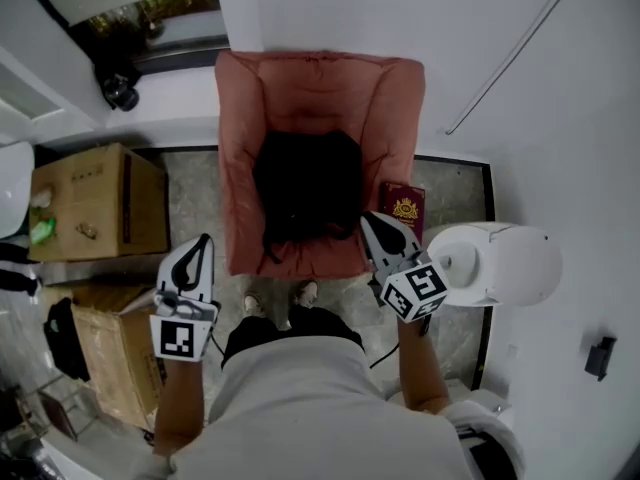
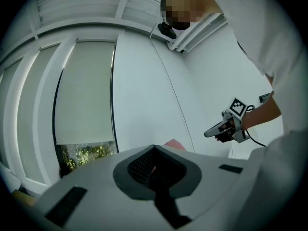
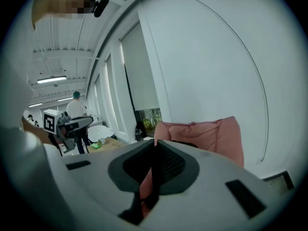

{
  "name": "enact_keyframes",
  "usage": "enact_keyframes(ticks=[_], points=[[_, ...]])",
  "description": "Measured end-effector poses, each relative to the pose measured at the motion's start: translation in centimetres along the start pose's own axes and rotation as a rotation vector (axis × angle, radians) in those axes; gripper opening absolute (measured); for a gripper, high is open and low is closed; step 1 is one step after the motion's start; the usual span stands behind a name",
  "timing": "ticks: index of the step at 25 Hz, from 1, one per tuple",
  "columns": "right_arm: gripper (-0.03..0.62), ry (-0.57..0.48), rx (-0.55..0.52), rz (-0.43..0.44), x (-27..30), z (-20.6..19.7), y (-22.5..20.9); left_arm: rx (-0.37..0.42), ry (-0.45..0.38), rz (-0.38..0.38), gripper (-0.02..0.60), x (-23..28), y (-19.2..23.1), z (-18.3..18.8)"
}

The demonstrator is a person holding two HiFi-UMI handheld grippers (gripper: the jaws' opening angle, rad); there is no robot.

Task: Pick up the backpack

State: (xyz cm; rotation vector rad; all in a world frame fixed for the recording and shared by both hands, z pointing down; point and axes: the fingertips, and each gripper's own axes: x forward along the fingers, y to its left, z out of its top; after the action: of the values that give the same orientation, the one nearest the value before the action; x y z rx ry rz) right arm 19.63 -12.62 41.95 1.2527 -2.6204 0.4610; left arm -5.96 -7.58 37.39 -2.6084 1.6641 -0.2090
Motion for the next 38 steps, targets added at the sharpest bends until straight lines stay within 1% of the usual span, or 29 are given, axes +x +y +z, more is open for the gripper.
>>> enact_keyframes(ticks=[4,6,7,13,15,17,21,25,27,30,34,38], points=[[0.026,0.045,-0.029,0.030,3.4,-1.8,-2.2,-0.010,0.053,-0.001,0.017,1.3,-0.6,-2.3],[0.079,0.074,-0.040,0.046,5.2,-3.0,-3.3,-0.024,0.064,0.002,0.017,2.0,-0.8,-3.3],[0.087,0.081,-0.036,0.046,6.0,-3.6,-4.0,-0.031,0.070,0.002,0.017,2.4,-1.0,-3.8],[0.087,0.097,0.012,0.006,10.4,-6.5,-9.3,-0.061,0.110,0.000,0.017,3.5,-1.6,-6.6],[0.091,0.100,0.023,0.016,11.4,-7.2,-10.0,-0.057,0.124,0.000,0.017,3.4,-1.6,-7.3],[0.108,0.116,0.025,0.030,12.3,-8.1,-10.6,-0.049,0.142,-0.001,0.017,3.3,-1.4,-8.0],[0.134,0.145,0.026,0.052,14.2,-9.4,-12.2,-0.047,0.151,0.004,0.017,3.8,-1.2,-9.0],[0.172,0.169,0.068,0.140,15.9,-10.4,-13.0,-0.061,0.158,0.003,0.017,4.6,-1.5,-9.7],[0.173,0.172,0.096,0.201,16.5,-10.9,-13.1,-0.061,0.170,0.004,0.017,4.8,-2.0,-10.3],[0.173,0.150,0.131,0.302,17.3,-10.8,-12.8,-0.061,0.188,0.011,0.017,5.3,-2.2,-11.3],[0.172,0.149,0.107,0.428,18.9,-10.3,-10.9,-0.079,0.206,0.032,0.015,5.4,-1.8,-12.6],[0.173,0.162,0.067,0.509,20.3,-10.3,-8.9,-0.084,0.220,0.039,0.017,5.7,-1.8,-13.0]])
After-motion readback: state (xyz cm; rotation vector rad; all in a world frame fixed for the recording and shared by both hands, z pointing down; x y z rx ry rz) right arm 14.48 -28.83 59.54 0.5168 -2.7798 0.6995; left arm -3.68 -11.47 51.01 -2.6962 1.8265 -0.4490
